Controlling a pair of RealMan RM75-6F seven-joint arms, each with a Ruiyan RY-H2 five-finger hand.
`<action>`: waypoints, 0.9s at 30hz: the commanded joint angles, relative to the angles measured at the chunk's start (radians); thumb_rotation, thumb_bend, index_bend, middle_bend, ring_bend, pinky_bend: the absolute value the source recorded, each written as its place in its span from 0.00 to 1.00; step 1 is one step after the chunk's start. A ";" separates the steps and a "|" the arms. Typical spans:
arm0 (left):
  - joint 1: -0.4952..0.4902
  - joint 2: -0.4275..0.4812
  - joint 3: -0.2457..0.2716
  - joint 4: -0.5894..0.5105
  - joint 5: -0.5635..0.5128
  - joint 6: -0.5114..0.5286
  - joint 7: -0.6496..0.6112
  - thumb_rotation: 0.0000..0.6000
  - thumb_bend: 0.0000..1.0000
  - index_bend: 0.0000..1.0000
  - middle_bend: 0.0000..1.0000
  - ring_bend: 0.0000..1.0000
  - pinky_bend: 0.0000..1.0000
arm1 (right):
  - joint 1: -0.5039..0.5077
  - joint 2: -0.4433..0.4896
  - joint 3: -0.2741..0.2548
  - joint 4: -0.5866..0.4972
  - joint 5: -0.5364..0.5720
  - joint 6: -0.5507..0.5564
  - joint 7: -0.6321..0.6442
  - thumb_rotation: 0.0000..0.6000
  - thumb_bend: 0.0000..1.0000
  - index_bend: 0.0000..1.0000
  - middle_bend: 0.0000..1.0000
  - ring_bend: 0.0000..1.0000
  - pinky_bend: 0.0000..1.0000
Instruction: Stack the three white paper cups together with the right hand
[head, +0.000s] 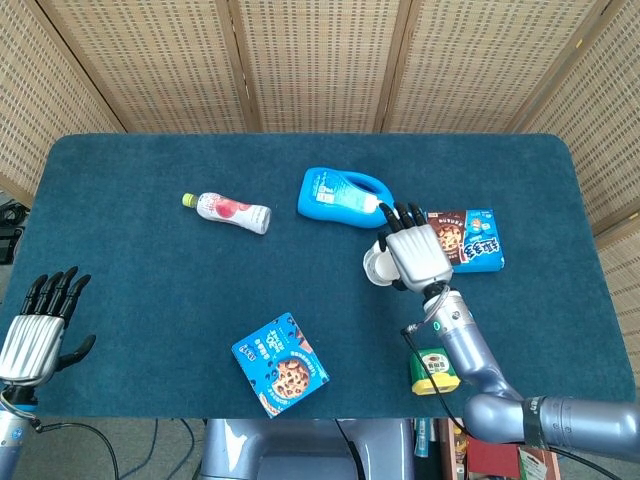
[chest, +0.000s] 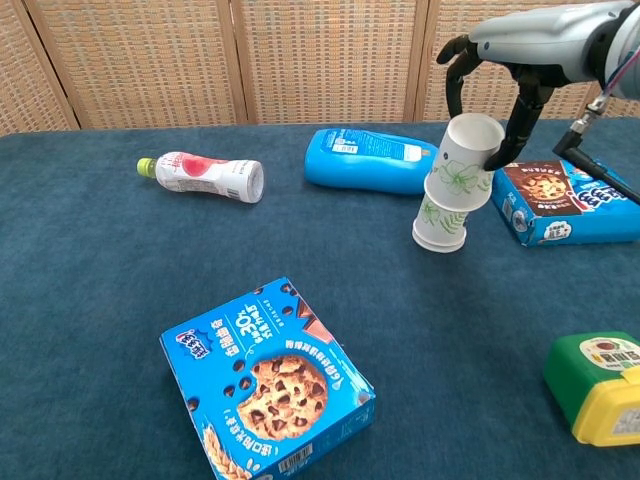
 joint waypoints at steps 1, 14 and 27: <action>0.000 0.000 0.000 0.000 0.001 0.001 0.000 1.00 0.29 0.00 0.00 0.00 0.00 | 0.013 -0.015 0.003 0.024 0.018 -0.012 0.004 1.00 0.13 0.49 0.12 0.00 0.12; 0.000 -0.002 0.000 0.002 -0.001 -0.001 0.005 1.00 0.29 0.00 0.00 0.00 0.00 | 0.055 -0.101 -0.012 0.198 0.012 -0.043 0.014 1.00 0.13 0.49 0.12 0.00 0.12; -0.002 -0.005 0.006 -0.001 0.008 -0.004 0.013 1.00 0.29 0.00 0.00 0.00 0.00 | 0.069 -0.137 -0.016 0.297 0.020 -0.064 0.029 1.00 0.13 0.49 0.12 0.00 0.12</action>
